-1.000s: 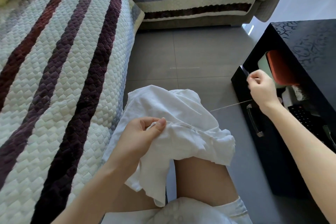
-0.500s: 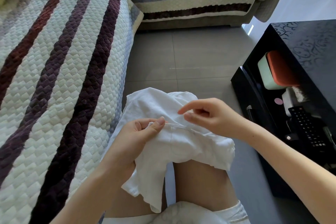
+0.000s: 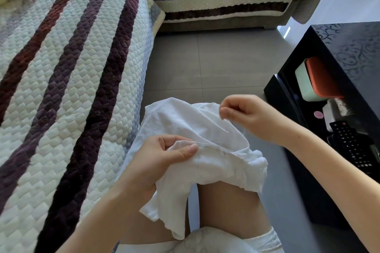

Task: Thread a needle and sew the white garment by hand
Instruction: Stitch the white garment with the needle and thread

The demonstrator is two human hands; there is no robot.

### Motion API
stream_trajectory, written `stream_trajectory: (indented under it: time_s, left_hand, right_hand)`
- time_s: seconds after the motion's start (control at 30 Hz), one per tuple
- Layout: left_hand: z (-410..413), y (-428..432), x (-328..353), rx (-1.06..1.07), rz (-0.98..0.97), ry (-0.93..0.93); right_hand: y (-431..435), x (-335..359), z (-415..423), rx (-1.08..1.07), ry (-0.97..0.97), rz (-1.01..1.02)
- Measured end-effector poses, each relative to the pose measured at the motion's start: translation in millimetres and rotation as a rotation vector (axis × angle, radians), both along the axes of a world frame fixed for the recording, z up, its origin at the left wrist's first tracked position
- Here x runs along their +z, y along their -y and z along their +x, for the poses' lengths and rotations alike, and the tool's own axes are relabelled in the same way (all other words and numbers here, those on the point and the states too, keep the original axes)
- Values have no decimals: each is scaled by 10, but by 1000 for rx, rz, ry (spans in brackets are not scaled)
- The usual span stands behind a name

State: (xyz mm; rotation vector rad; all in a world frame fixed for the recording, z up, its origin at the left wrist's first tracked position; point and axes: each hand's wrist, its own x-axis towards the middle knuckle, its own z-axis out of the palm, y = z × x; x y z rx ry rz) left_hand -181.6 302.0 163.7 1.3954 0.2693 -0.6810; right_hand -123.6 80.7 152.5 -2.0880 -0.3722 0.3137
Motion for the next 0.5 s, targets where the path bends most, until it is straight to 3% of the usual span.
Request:
stream_trajectory:
  time_s: [0.1, 0.17, 0.27, 0.33, 0.4, 0.5]
  left_hand:
    - [-12, -13, 4, -5, -14, 5]
    - [-21, -17, 13, -8, -17, 5]
    - [-46, -7, 34, -16, -13, 8]
    - [-64, -1, 38, -13, -10, 13]
    - [-72, 3, 44, -12, -11, 20]
    - [-71, 18, 49, -11, -16, 27]
  right_hand:
    - [218, -98, 260, -261, 212, -165]
    - [484, -280, 511, -503, 267, -383]
    - [893, -602, 739, -823, 79, -620]
    - [990, -736, 739, -871, -48, -739]
    - [902, -704, 696, -822, 7, -721]
    - [487, -350, 414, -577, 177, -286]
